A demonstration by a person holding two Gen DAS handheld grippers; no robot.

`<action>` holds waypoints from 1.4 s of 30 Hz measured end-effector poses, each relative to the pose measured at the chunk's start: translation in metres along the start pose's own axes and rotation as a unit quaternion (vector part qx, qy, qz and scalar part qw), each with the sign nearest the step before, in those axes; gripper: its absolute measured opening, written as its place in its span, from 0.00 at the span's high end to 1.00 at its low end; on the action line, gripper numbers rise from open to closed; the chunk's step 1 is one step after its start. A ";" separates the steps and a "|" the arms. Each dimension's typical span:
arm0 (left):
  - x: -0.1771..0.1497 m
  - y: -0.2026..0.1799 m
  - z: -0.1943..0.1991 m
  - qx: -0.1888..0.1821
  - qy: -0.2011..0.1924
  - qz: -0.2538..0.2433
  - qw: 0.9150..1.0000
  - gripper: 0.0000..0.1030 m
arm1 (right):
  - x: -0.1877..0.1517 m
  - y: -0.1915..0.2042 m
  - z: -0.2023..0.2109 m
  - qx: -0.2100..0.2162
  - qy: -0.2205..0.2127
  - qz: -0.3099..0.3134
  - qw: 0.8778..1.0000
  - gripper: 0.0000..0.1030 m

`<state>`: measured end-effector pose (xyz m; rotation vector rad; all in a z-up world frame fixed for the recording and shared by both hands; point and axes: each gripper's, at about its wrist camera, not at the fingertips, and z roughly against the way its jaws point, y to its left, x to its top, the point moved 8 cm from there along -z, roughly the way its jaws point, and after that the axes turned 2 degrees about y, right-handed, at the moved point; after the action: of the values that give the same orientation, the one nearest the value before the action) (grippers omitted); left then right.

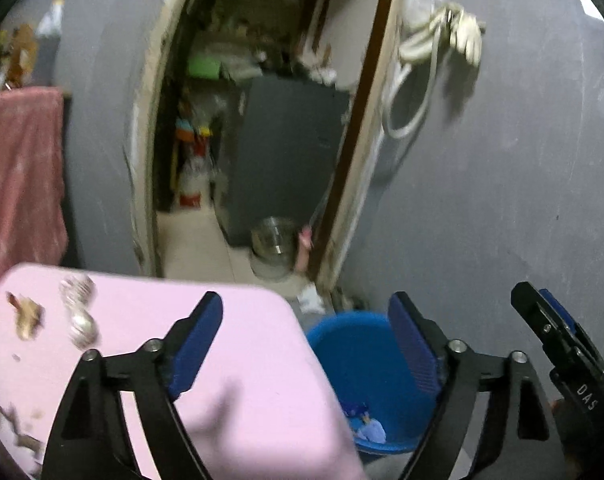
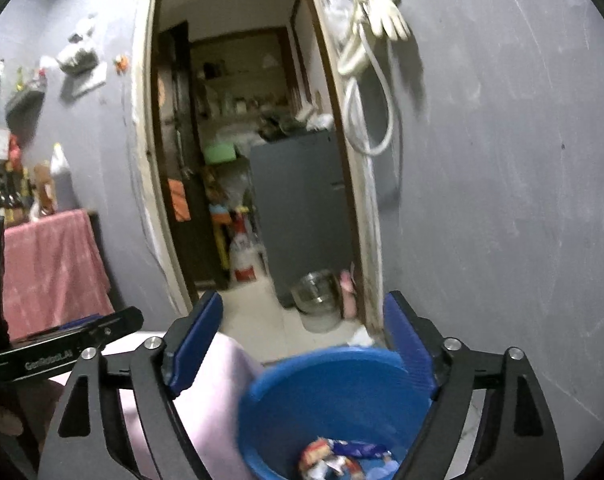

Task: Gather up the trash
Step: 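Move both tools back over the table toward the remaining scraps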

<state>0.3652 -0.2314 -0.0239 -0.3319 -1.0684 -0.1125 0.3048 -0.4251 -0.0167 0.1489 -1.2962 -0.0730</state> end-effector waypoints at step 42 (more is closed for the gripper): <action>-0.005 0.304 0.108 0.230 -0.033 0.050 0.971 0.02 | -0.026 0.270 -0.080 0.181 0.032 0.072 0.980 0.00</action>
<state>0.3481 0.0897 -0.0460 0.0296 -1.1077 0.2372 0.3666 -0.1495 -0.0216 0.3641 -1.2424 0.2920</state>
